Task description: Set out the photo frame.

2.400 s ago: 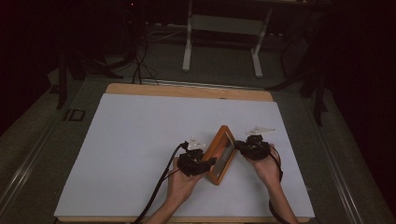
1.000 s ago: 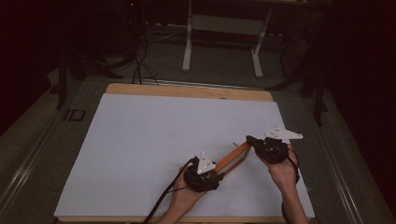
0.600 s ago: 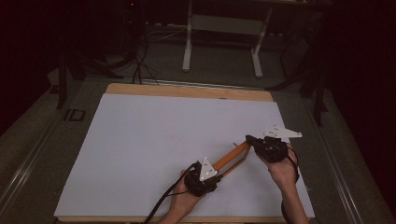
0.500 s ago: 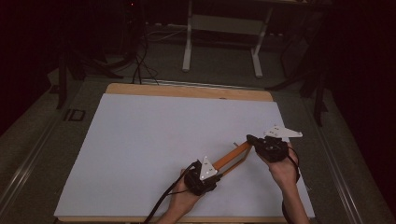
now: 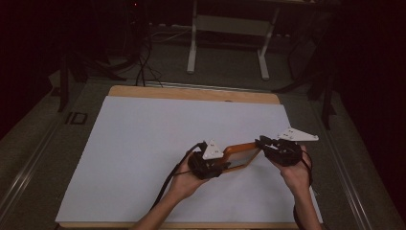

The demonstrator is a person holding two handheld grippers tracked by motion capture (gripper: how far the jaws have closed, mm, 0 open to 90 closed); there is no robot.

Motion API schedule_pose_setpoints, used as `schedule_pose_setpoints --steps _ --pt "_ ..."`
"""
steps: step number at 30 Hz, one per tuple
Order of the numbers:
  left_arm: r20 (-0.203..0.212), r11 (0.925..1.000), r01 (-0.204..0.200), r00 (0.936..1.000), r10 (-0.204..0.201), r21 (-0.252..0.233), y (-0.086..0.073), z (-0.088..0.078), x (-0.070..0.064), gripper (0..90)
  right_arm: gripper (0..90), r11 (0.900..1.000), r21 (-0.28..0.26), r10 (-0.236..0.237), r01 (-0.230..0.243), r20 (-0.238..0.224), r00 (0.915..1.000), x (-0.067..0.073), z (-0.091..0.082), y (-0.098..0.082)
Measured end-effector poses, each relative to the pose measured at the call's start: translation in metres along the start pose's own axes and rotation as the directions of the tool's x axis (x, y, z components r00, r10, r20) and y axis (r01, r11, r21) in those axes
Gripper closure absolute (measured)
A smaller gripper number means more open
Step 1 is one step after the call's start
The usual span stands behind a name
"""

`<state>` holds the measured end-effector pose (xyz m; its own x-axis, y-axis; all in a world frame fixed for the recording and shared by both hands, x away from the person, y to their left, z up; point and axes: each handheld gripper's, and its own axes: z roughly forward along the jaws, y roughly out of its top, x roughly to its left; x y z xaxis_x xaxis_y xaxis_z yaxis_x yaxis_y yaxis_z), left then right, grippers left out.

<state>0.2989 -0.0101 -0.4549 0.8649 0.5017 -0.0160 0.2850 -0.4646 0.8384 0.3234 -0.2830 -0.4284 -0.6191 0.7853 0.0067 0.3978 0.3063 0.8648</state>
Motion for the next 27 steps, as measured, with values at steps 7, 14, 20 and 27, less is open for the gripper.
schedule_pose_setpoints --steps 7,14,20,27 --pt "0.041 0.9997 -0.024 0.9989 0.024 0.002 0.021 -0.012 0.017 69.1 65.3 0.999 -0.038 0.000 -0.003 -0.054 0.9986 -0.004 -0.008 0.001" --pt "0.080 0.9987 -0.042 0.9960 0.040 0.027 0.036 -0.023 0.030 69.1 61.4 0.997 -0.039 -0.068 0.063 -0.119 0.9906 0.002 -0.007 0.000" --pt "0.105 0.9951 -0.085 0.9913 0.079 0.050 0.044 -0.029 0.035 69.2 58.5 0.994 -0.032 -0.105 0.101 -0.167 0.9804 0.008 0.000 0.001" --pt "0.138 0.9851 -0.153 0.9803 0.141 0.079 0.047 -0.034 0.034 69.1 55.1 0.988 -0.028 -0.155 0.152 -0.239 0.9587 0.018 0.008 0.001"
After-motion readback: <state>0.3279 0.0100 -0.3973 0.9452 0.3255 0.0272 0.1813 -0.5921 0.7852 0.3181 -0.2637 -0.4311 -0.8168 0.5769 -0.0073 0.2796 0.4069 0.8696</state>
